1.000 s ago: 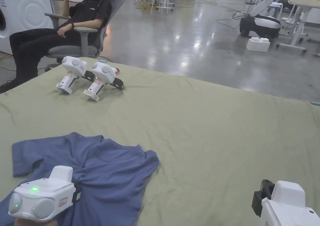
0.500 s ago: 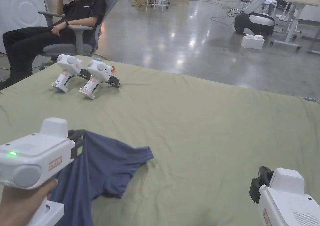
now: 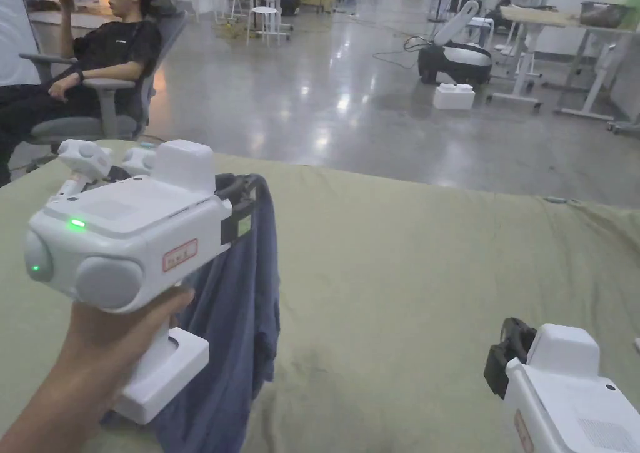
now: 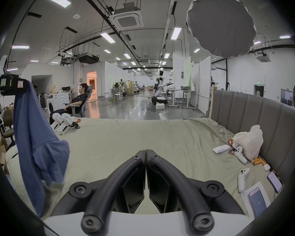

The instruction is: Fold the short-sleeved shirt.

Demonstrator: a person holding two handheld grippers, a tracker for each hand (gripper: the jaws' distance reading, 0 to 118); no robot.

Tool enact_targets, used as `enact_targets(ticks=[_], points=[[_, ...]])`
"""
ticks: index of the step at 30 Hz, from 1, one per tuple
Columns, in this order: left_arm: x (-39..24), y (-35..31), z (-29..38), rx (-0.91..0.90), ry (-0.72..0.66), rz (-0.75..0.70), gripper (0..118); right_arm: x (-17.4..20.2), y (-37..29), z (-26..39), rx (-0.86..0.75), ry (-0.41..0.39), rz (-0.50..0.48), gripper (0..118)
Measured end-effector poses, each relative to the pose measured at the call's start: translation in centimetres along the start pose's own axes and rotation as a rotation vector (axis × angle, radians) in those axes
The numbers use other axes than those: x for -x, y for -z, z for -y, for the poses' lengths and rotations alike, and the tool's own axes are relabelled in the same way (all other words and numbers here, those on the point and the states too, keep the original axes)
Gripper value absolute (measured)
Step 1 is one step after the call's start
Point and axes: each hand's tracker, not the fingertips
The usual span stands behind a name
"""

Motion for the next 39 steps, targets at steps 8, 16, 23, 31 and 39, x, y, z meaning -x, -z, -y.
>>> enact_targets(ticks=[8,16,23,31,39], points=[[-10.7,4.9,1.0,0.024,0.022,0.235,0,-4.8,-2.0,-0.1,-0.022,0.028,0.081,0],[-18.8,7.9,10.7,0.276,-0.008,0.400,0,-8.8,-3.5,1.2,-0.004,0.064,0.165,0],[-20.2,7.2,16.9,0.425,-0.065,0.436,26,-9.8,-3.7,2.7,0.038,0.075,0.181,0],[-14.5,4.8,13.1,0.223,-0.088,0.244,73,-7.8,-3.5,1.6,0.013,0.056,0.148,0],[-8.6,1.7,10.0,0.037,-0.072,-0.060,39,-3.6,-2.4,-0.9,-0.080,0.018,0.117,0]])
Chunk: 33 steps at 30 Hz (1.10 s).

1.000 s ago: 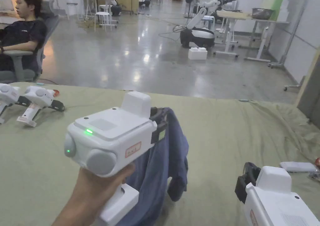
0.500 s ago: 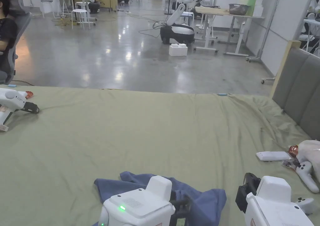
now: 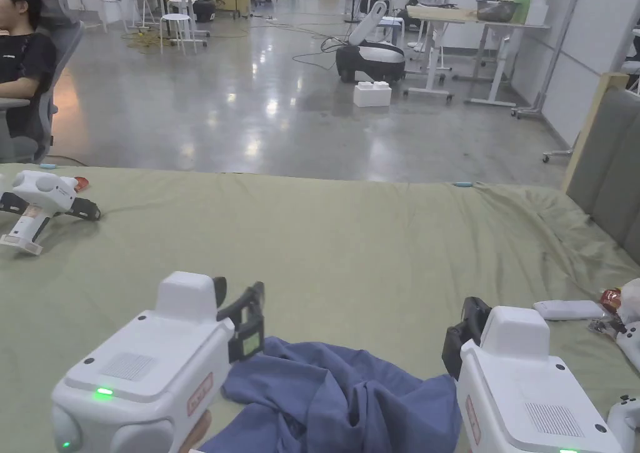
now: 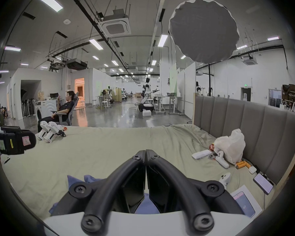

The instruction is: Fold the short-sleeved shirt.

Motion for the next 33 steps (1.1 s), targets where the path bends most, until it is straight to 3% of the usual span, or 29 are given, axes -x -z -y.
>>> enact_targets(ticks=[3,4,9,13,24,26,29,30,33], points=[[1.2,-1.1,-0.2,-0.045,0.007,-0.087,5,1.4,0.1,-0.5,-0.039,0.006,0.004,0],[1.4,-1.4,-0.2,-0.057,0.015,-0.109,0,1.8,0.0,-0.6,-0.048,0.006,0.000,0],[2.0,-1.9,0.3,-0.033,0.066,-0.167,0,3.0,0.2,-0.8,-0.067,-0.005,-0.022,0],[3.1,-1.3,1.1,0.029,0.028,-0.162,0,3.3,0.5,-0.8,-0.057,-0.016,-0.036,0],[8.2,4.6,12.1,0.703,-0.151,-0.062,0,1.7,1.5,2.1,0.063,-0.048,-0.047,0],[8.3,4.8,13.5,0.758,-0.168,-0.053,17,1.4,1.5,2.7,0.084,-0.051,-0.043,0],[7.9,5.3,15.4,0.820,-0.160,-0.047,56,1.1,1.8,3.5,0.111,-0.047,-0.039,0],[7.7,5.5,16.1,0.853,-0.154,-0.069,62,1.0,1.9,3.8,0.120,-0.046,-0.039,0],[6.8,6.0,17.8,0.879,-0.130,-0.109,61,0.8,2.1,4.4,0.140,-0.040,-0.039,0]])
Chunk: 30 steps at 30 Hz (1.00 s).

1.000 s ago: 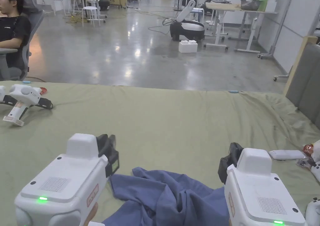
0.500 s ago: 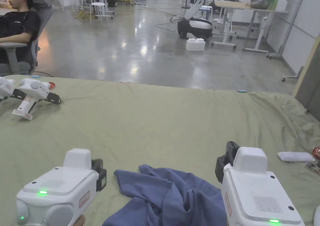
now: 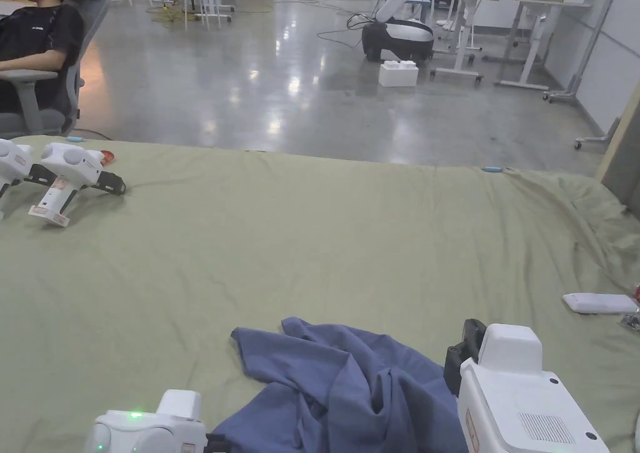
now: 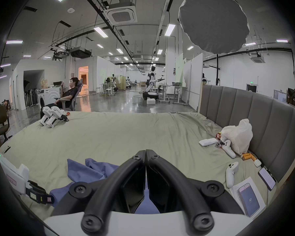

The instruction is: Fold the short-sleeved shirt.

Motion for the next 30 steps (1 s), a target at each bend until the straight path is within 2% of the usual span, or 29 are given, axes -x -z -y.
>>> enact_targets(ticks=[3,7,9,12,15,16,17,21,22,24,27,30], points=[[-1.1,0.5,0.7,-0.022,0.062,-0.059,56,-0.3,0.2,0.5,0.018,0.007,0.002,0],[-3.6,0.2,1.0,-0.039,0.165,-0.089,18,-0.9,0.7,1.0,0.039,0.014,0.010,0],[-4.5,0.4,1.2,-0.039,0.215,-0.106,16,-1.4,1.1,1.2,0.050,0.022,0.013,0],[-3.8,0.0,1.1,-0.030,0.226,-0.072,3,-2.9,2.2,1.4,0.076,0.045,0.011,1],[-2.4,-1.6,0.4,-0.057,0.189,-0.009,1,-5.3,4.2,1.7,0.160,0.066,0.050,6],[-2.0,-2.3,0.2,-0.075,0.163,0.006,1,-6.2,5.2,2.0,0.196,0.061,0.068,13],[-1.8,-2.9,0.1,-0.093,0.154,0.010,1,-7.2,6.1,2.2,0.235,0.059,0.075,20],[-1.6,-5.1,0.1,-0.163,0.160,0.041,0,-9.4,10.0,2.9,0.372,0.017,0.050,64],[-1.6,-5.4,0.0,-0.176,0.151,0.046,0,-9.7,11.2,3.2,0.406,0.011,0.030,70],[-1.6,-5.8,-0.2,-0.188,0.139,0.054,0,-9.8,13.3,3.9,0.490,-0.028,0.002,70],[-1.7,-6.1,-0.5,-0.199,0.136,0.047,0,-10.0,16.5,5.8,0.569,-0.024,-0.031,69],[-1.6,-6.0,-0.5,-0.195,0.132,0.047,0,-10.1,18.8,7.6,0.682,0.036,-0.044,54]])
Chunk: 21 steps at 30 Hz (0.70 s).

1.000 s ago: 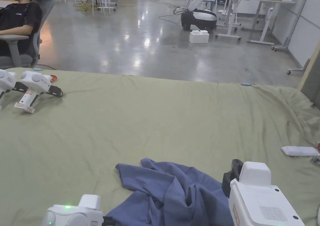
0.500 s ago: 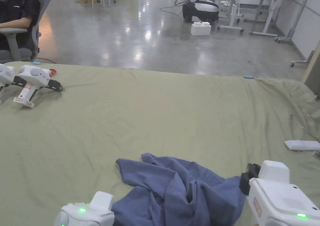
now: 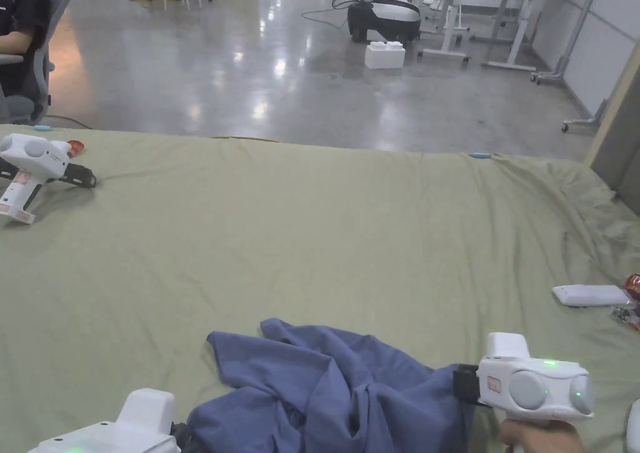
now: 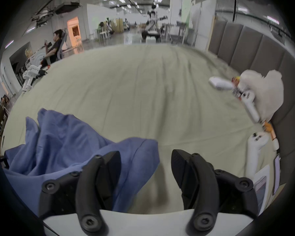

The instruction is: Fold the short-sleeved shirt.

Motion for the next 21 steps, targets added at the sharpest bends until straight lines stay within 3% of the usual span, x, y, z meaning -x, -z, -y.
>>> enact_targets(ticks=[2,3,4,7,21], points=[[0.1,0.2,0.0,0.006,-0.001,-0.002,0,-0.2,1.2,0.4,0.042,0.019,-0.035,18],[0.2,0.2,0.1,0.007,-0.003,-0.002,0,-0.2,1.4,0.7,0.031,0.024,-0.046,8],[0.3,0.2,0.1,0.007,-0.007,-0.002,0,0.0,0.9,1.0,0.000,0.027,-0.073,5],[0.4,0.1,0.1,0.004,-0.019,0.002,0,0.9,-0.7,1.3,-0.040,-0.088,-0.020,4],[2.6,-5.8,-4.0,-0.153,-0.040,-0.007,0,-0.4,-14.9,0.0,-0.230,-0.082,0.134,4]])
